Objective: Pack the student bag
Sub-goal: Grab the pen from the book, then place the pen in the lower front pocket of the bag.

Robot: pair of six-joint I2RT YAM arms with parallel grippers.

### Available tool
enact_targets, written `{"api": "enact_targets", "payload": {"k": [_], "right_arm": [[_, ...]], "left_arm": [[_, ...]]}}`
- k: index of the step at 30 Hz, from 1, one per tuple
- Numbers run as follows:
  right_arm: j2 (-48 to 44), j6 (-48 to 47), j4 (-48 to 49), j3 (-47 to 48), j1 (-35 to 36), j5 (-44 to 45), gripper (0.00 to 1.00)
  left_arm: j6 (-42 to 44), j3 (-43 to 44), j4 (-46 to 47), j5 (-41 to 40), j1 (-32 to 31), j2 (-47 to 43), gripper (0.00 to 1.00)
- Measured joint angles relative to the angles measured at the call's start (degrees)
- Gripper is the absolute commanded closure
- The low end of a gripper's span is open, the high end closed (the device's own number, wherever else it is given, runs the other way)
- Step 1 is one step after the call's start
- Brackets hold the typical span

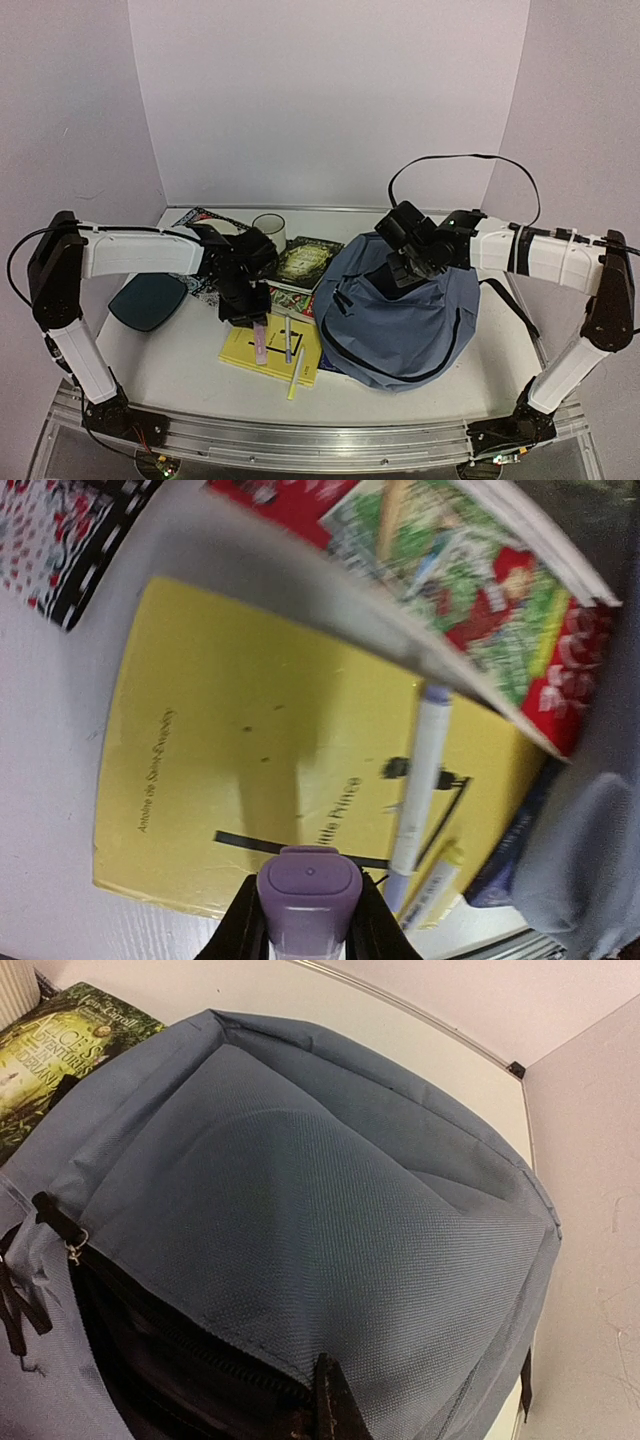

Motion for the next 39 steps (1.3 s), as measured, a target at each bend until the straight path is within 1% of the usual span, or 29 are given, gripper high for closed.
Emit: {"api": "enact_targets", "payload": {"k": [5,6,7,8,11,14,17,19,24,26,31,34,39], "right_arm": [[-0.07,0.11,0.04,0.0,0.74,-0.98,1.0],[-0.09,0.28,0.07,0.0,0.96,-1.31,1.0],[-0.09,0.33,0.07,0.0,1.01,-1.36,1.0],[-0.17,0.98,0.07,0.0,1.18,-1.64,1.0],[-0.42,2.34,0.04,0.02,1.27,-2.01,1.0],[-0.59,4.66,0.04,0.2,1.38,-2.67,1.0],[-0.61,7.19,-0.02,0.66,1.51,-3.37,1.0],[-0.7,9.99,-0.04,0.98,1.6,-4.46,1.0],[-1.01,14.03,-0.04,1.4,1.84,-6.29,1.0],[-1.16,15.19,-0.04,1.4,1.86,-7.06,1.0],[-1.57,16.37,0.15,1.4,1.84,-8.24,1.0],[-1.88,16.87,0.22,1.53,1.84,-9.49,1.0],[-1.88,16.96,0.55,1.95,1.84,-10.91,1.0]], "left_arm": [[2.6,7.43,2.1,0.39,0.09,-0.87,1.0],[3.69,9.81,4.09,1.46,0.11,-0.92,1.0],[3.82,10.25,4.63,1.75,0.11,-0.92,1.0],[4.15,11.41,7.15,3.37,0.11,-0.92,1.0],[3.85,11.61,11.3,5.62,0.11,-0.92,1.0],[1.95,11.61,16.17,7.78,0.11,-0.87,1.0],[-1.53,11.37,22.27,8.87,0.11,-0.87,1.0],[-5.38,10.97,27.74,9.35,0.11,-0.74,1.0],[-10.93,10.93,34.75,9.66,-0.04,0.92,1.0],[-11.43,10.95,36.83,9.7,-0.48,2.54,1.0],[-9.68,11.06,39.58,9.57,-2.71,6.19,1.0],[-7.19,11.06,42.38,9.75,-4.96,8.11,1.0],[-3.98,13.6,46.14,13.31,-6.45,11.8,1.0]]}}
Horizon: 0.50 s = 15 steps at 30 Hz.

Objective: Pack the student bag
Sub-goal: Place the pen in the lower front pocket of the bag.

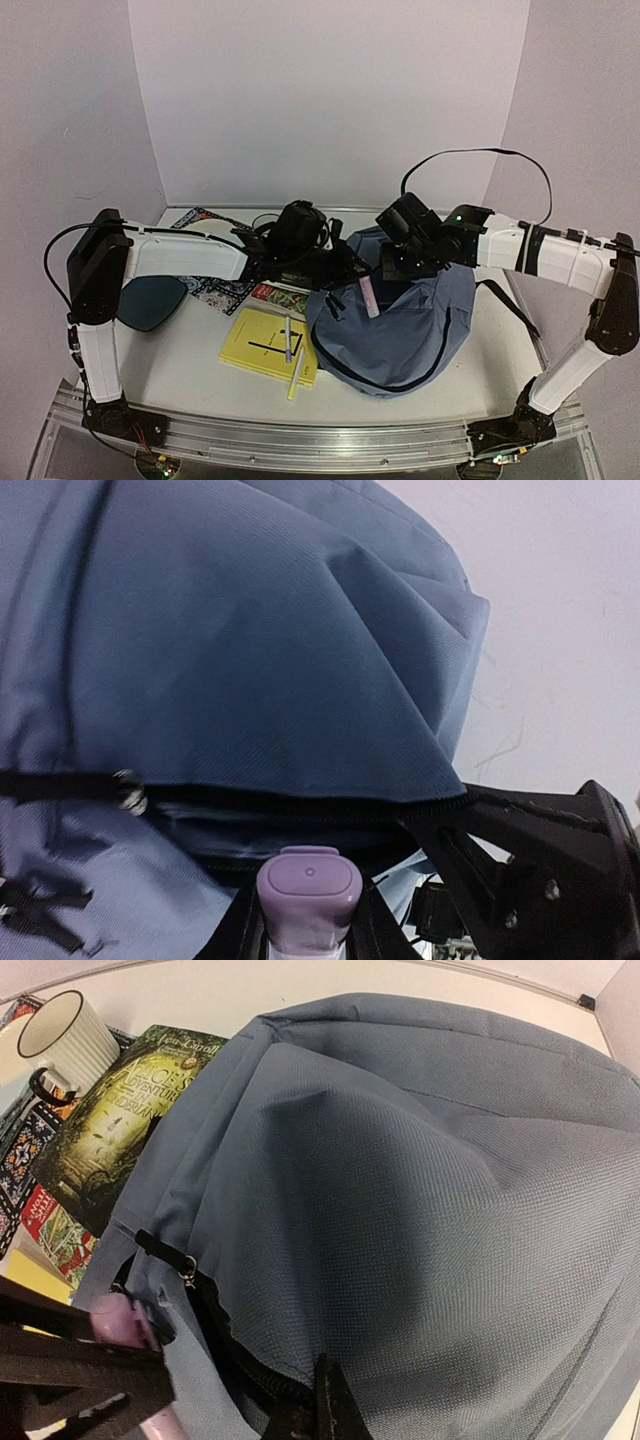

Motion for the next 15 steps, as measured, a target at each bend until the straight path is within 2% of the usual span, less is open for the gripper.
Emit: {"api": "enact_targets", "payload": {"k": [7,15], "right_arm": [[0.0,-0.24,0.24,0.83,0.0,-1.11,1.0],[-0.07,-0.28,1.25,0.85,0.0,-3.45,1.0]], "left_arm": [[0.85,2.84,2.08,5.25,-0.52,5.2,1.0],[-1.14,4.44,1.9,5.18,0.13,7.58,1.0]]}}
